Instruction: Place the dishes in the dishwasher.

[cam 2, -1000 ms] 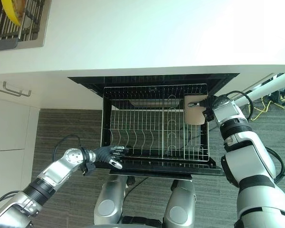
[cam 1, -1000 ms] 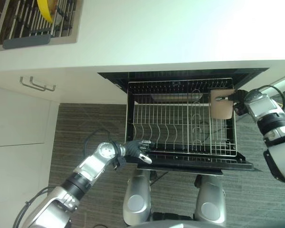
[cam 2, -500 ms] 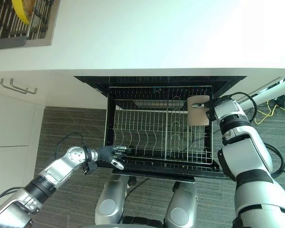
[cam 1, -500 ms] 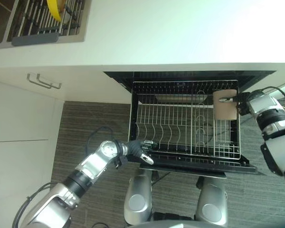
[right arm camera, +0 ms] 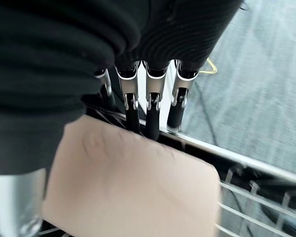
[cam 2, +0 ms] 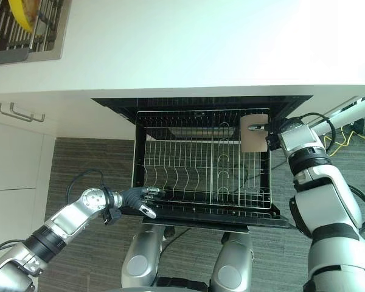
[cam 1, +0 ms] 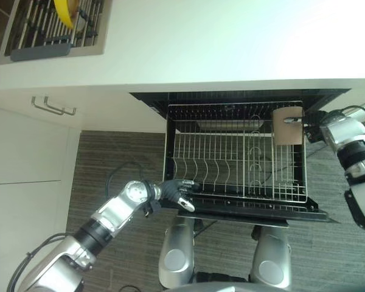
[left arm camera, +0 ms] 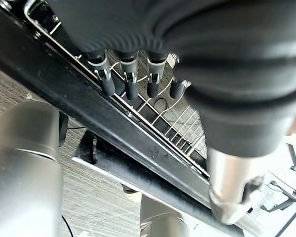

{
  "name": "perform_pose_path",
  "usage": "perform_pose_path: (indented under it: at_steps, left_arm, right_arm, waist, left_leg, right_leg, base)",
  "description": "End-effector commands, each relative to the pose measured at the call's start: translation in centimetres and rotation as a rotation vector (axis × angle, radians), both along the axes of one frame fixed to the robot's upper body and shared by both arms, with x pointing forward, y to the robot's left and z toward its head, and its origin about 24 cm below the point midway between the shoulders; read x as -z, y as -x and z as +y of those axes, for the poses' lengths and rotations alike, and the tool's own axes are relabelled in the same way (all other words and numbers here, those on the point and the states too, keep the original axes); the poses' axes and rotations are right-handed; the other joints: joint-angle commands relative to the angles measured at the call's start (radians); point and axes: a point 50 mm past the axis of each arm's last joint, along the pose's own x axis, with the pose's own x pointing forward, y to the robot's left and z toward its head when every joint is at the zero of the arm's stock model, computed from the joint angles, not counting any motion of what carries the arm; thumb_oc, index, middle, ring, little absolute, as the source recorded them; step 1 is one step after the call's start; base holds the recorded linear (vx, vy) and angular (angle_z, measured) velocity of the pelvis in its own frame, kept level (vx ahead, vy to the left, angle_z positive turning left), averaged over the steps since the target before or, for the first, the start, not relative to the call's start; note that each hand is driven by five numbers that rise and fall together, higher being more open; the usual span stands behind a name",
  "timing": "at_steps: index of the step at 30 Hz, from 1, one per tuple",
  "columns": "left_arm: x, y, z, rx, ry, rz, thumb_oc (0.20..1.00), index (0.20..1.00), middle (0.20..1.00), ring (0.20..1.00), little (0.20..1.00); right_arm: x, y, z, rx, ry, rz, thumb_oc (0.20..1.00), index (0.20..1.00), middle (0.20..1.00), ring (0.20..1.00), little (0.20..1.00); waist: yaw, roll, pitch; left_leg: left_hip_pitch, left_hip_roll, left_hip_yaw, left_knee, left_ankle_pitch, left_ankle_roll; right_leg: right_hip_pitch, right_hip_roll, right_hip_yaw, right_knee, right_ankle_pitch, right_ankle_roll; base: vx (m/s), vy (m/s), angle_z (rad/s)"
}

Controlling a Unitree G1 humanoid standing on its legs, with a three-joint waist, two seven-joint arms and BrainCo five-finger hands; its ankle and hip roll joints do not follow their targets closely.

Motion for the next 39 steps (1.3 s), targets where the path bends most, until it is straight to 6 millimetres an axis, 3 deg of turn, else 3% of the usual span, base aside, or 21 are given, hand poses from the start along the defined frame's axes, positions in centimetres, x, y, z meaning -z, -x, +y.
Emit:
perform_pose_path:
  at_steps: [1, 7, 12, 15, 16, 20, 24, 25, 26, 27, 30, 35, 39]
  left_arm:
    - [1.6, 2.4, 1.1, -0.018, -0.005, 0.093, 1.000, 1.000, 1.000, 1.000, 1.000]
    - [2.1, 2.8, 1.5, -0.081, 0.012, 0.081, 1.000, 1.000, 1.000, 1.000, 1.000]
    - [2.1, 2.9, 1.7, -0.118, 0.023, 0.068, 1.000, 1.000, 1.000, 1.000, 1.000]
    - [1.6, 2.7, 1.9, -0.151, 0.050, 0.017, 1.000, 1.000, 1.000, 1.000, 1.000]
    - [0.2, 2.2, 2.0, -0.174, 0.071, -0.111, 1.000, 1.000, 1.000, 1.000, 1.000]
    - [-3.4, 1.6, 2.5, -0.218, 0.107, -0.345, 1.000, 1.000, 1.000, 1.000, 1.000]
    - [-10.6, 2.4, 3.4, -0.215, 0.289, -0.711, 1.000, 1.000, 1.000, 1.000, 1.000]
    - [-10.6, 2.4, 3.4, -0.215, 0.289, -0.711, 1.000, 1.000, 1.000, 1.000, 1.000]
    - [-16.4, 4.2, 4.0, -0.187, 0.577, -1.060, 1.000, 1.000, 1.000, 1.000, 1.000]
    - [-17.8, 4.9, 4.4, -0.188, 0.649, -1.176, 1.000, 1.000, 1.000, 1.000, 1.000]
    - [-19.9, 6.0, 4.7, -0.209, 0.853, -1.362, 1.000, 1.000, 1.000, 1.000, 1.000]
    - [-20.9, 7.6, 4.3, -0.183, 0.937, -1.566, 1.000, 1.000, 1.000, 1.000, 1.000]
    - [-21.3, 8.1, 3.6, -0.193, 1.021, -1.672, 1.000, 1.000, 1.000, 1.000, 1.000]
  right_arm:
    - [-0.9, 0.8, -1.1, 0.034, 0.020, -0.034, 1.000, 1.000, 1.000, 1.000, 1.000]
    - [-1.5, 2.7, 0.7, -0.072, 0.031, -0.145, 1.000, 1.000, 1.000, 1.000, 1.000]
    - [-0.8, 4.5, 0.7, -0.096, 0.053, -0.172, 1.000, 1.000, 1.000, 1.000, 1.000]
    - [-1.4, 5.5, 1.5, -0.180, 0.028, -0.249, 1.000, 1.000, 1.000, 1.000, 1.000]
    - [-1.7, 6.6, 2.1, -0.241, -0.005, -0.304, 1.000, 1.000, 1.000, 1.000, 1.000]
    - [-1.5, 8.9, 2.9, -0.320, -0.060, -0.389, 1.000, 1.000, 1.000, 1.000, 1.000]
    - [-1.4, 12.1, 3.3, -0.395, -0.141, -0.535, 1.000, 1.000, 1.000, 1.000, 1.000]
    - [-1.4, 12.1, 3.3, -0.395, -0.141, -0.535, 1.000, 1.000, 1.000, 1.000, 1.000]
    - [-1.9, 14.2, 3.6, -0.445, -0.204, -0.691, 1.000, 1.000, 1.000, 1.000, 1.000]
    - [-2.3, 14.6, 3.7, -0.477, -0.223, -0.738, 1.000, 1.000, 1.000, 1.000, 1.000]
    - [-3.8, 15.3, 4.6, -0.580, -0.288, -0.870, 1.000, 1.000, 1.000, 1.000, 1.000]
    - [-4.8, 16.6, 5.8, -0.735, -0.386, -0.991, 1.000, 1.000, 1.000, 1.000, 1.000]
    - [-4.9, 17.2, 7.1, -0.841, -0.451, -1.079, 1.000, 1.000, 1.000, 1.000, 1.000]
  waist:
    - [0.001, -0.041, -0.009]
    - [-0.047, -0.068, -0.009]
    - [-0.079, -0.080, -0.009]
    - [-0.096, -0.088, -0.009]
    - [-0.106, -0.091, -0.009]
    - [-0.118, -0.099, -0.009]
    - [-0.132, -0.114, -0.009]
    - [-0.132, -0.114, -0.009]
    - [-0.132, -0.132, -0.040]
    - [-0.132, -0.140, -0.059]
    - [-0.125, -0.162, -0.125]
    - [-0.122, -0.187, -0.232]
    - [-0.123, -0.189, -0.321]
  left_leg:
    - [-0.002, 0.054, -0.070, 0.100, -0.114, -0.065]
    - [0.000, 0.065, -0.045, 0.106, -0.121, -0.065]
    - [-0.001, 0.073, -0.028, 0.118, -0.130, -0.066]
    - [0.004, 0.080, -0.016, 0.131, -0.137, -0.067]
    - [0.013, 0.084, -0.007, 0.127, -0.137, -0.067]
    - [0.029, 0.088, 0.005, 0.123, -0.138, -0.069]
    - [0.069, 0.096, 0.020, 0.115, -0.140, -0.071]
    - [0.069, 0.096, 0.020, 0.115, -0.140, -0.071]
    - [0.112, 0.102, 0.031, 0.086, -0.136, -0.079]
    - [0.129, 0.103, 0.033, 0.070, -0.134, -0.082]
    - [0.175, 0.102, 0.037, 0.021, -0.125, -0.087]
    - [0.238, 0.087, 0.031, -0.058, -0.102, -0.081]
    - [0.302, 0.078, 0.028, -0.120, -0.089, -0.080]
  right_leg:
    - [-0.080, -0.015, 0.021, 0.157, -0.136, -0.009]
    - [-0.086, 0.004, 0.052, 0.153, -0.139, -0.008]
    - [-0.089, 0.012, 0.071, 0.154, -0.143, -0.010]
    - [-0.084, 0.015, 0.080, 0.156, -0.145, -0.012]
    - [-0.075, 0.017, 0.083, 0.150, -0.146, -0.010]
    - [-0.061, 0.020, 0.087, 0.145, -0.144, -0.005]
    - [-0.017, 0.023, 0.075, 0.127, -0.145, 0.000]
    - [-0.017, 0.023, 0.075, 0.127, -0.145, 0.000]
    - [0.034, 0.031, 0.062, 0.081, -0.141, 0.001]
    - [0.053, 0.035, 0.061, 0.056, -0.135, -0.001]
    - [0.105, 0.046, 0.061, -0.009, -0.114, -0.003]
    - [0.166, 0.054, 0.065, -0.090, -0.069, 0.004]
    - [0.230, 0.072, 0.062, -0.134, -0.063, 0.001]
  base:
    - [0.01, 0.012, -0.06]
    - [0.01, 0.023, -0.11]
    - [0.01, 0.025, -0.11]
    - [0.03, 0.025, -0.11]
    - [0.04, 0.018, -0.07]
    - [0.02, -0.008, -0.01]
    - [0.04, -0.075, 0.02]
    - [0.08, -0.200, 0.03]
    - [0.10, -0.213, 0.04]
    - [0.11, -0.245, 0.01]
    - [0.09, -0.154, -0.04]
    - [0.08, -0.097, -0.02]
    - [0.11, -0.103, 0.04]
